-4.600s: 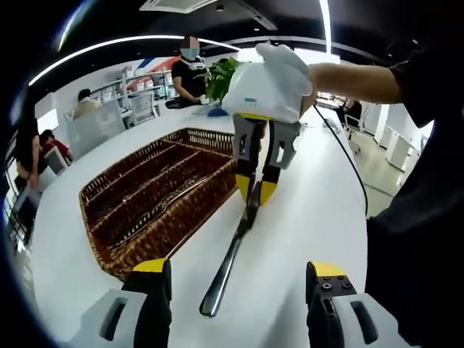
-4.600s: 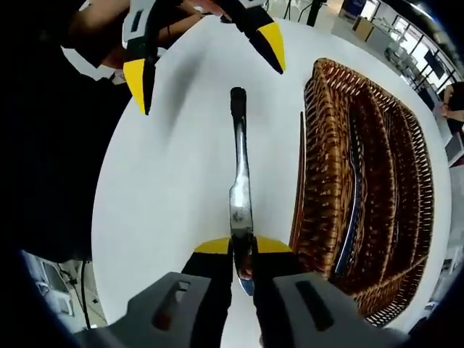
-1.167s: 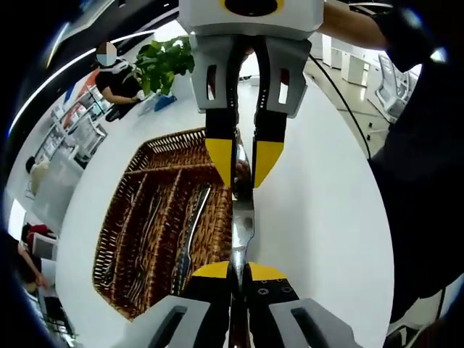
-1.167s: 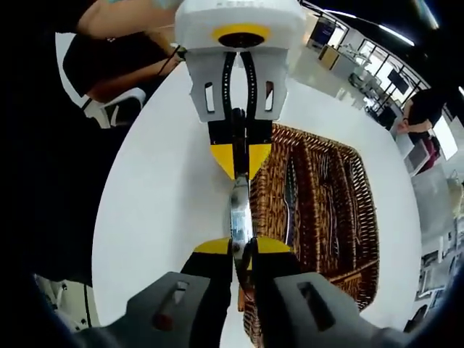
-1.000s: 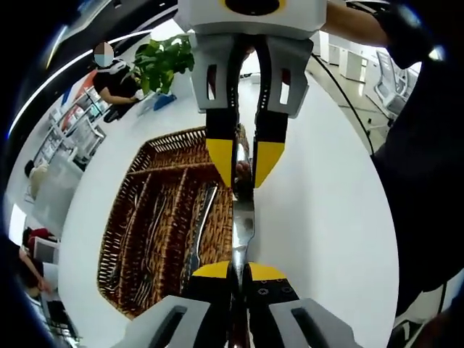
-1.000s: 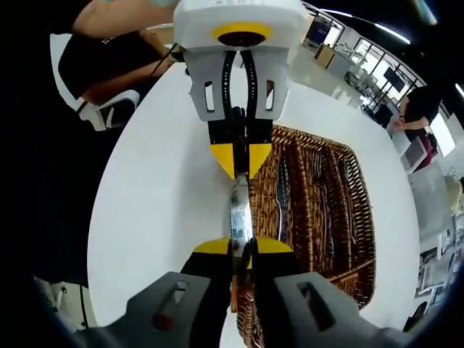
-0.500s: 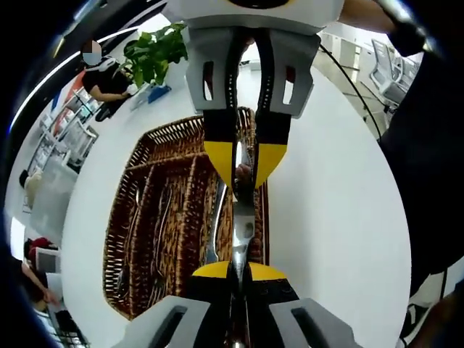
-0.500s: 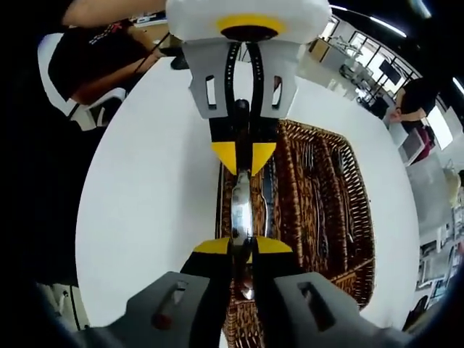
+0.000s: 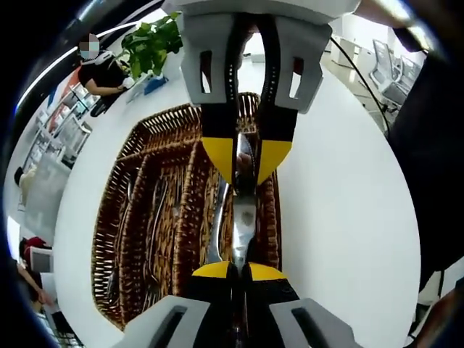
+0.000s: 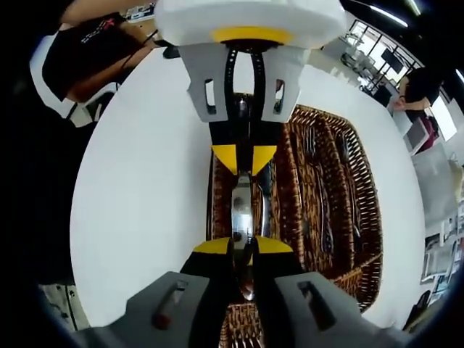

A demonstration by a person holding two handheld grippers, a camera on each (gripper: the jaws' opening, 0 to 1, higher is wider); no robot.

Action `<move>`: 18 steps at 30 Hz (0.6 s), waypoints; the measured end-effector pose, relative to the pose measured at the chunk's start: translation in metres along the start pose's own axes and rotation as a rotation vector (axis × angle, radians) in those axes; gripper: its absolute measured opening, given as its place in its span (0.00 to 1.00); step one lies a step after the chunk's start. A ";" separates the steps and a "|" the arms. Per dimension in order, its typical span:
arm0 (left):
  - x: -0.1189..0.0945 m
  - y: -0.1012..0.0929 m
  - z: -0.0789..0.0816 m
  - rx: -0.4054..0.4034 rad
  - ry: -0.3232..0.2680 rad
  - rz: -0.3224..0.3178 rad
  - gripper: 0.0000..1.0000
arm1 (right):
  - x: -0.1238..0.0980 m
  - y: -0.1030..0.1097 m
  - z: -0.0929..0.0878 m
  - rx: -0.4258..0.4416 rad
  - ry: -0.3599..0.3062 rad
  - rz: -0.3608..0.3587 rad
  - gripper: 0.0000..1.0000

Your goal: Arrange the knives, forks, and spoons in their matching storage slots by inserting each utensil handle-first until every utensil is classified and aligned in the correct compartment

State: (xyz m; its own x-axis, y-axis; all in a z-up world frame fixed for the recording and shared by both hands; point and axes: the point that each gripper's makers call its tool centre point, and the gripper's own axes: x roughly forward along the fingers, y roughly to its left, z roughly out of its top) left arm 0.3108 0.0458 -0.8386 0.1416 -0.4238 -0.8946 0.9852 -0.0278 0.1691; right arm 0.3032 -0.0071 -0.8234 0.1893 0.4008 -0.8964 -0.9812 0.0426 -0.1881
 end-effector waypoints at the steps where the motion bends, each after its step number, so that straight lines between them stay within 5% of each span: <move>1: 0.001 0.000 0.000 0.014 0.004 -0.002 0.06 | 0.000 0.000 0.000 0.005 -0.001 0.003 0.10; 18: 0.014 0.005 -0.006 0.010 0.006 -0.017 0.06 | 0.009 -0.003 -0.003 0.025 0.013 0.020 0.10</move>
State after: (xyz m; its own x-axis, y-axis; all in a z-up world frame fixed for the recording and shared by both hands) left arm 0.3179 0.0454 -0.8529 0.1254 -0.4178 -0.8998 0.9865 -0.0437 0.1577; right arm 0.3081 -0.0059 -0.8319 0.1699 0.3901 -0.9049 -0.9854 0.0575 -0.1603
